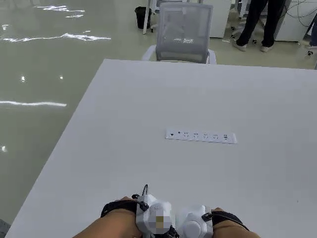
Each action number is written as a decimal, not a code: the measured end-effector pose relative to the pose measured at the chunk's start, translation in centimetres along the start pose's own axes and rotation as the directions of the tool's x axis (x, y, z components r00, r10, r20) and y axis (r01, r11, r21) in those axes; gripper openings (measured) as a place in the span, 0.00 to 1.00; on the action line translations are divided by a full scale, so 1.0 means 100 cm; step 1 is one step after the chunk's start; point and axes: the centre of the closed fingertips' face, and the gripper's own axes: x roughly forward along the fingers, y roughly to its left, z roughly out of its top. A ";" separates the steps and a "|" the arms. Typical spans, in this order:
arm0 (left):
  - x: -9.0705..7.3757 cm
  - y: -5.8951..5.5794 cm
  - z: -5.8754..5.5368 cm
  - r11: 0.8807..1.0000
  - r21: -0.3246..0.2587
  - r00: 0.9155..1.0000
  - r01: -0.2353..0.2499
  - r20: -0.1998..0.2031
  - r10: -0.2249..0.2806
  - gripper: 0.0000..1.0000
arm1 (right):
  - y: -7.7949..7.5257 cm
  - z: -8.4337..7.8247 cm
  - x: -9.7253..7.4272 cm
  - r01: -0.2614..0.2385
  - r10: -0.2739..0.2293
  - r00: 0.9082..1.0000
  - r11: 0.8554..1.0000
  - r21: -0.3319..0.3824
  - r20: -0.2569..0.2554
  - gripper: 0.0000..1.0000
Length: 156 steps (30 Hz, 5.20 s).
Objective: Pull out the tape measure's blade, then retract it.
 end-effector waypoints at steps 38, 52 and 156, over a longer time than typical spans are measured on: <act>0.000 0.000 -0.001 1.000 0.006 1.000 -0.011 -0.001 0.011 0.34 | -0.001 -0.011 -0.004 -0.001 0.001 1.000 1.000 0.014 -0.010 0.11; 0.001 0.001 -0.001 1.000 -0.001 1.000 -0.012 -0.009 0.012 0.34 | 0.000 -0.015 -0.008 -0.003 0.003 1.000 1.000 0.013 -0.016 0.11; 0.001 0.000 -0.001 0.999 -0.008 0.999 -0.031 -0.006 0.031 0.34 | 0.003 -0.064 -0.036 0.025 -0.018 0.995 0.997 0.075 -0.094 0.11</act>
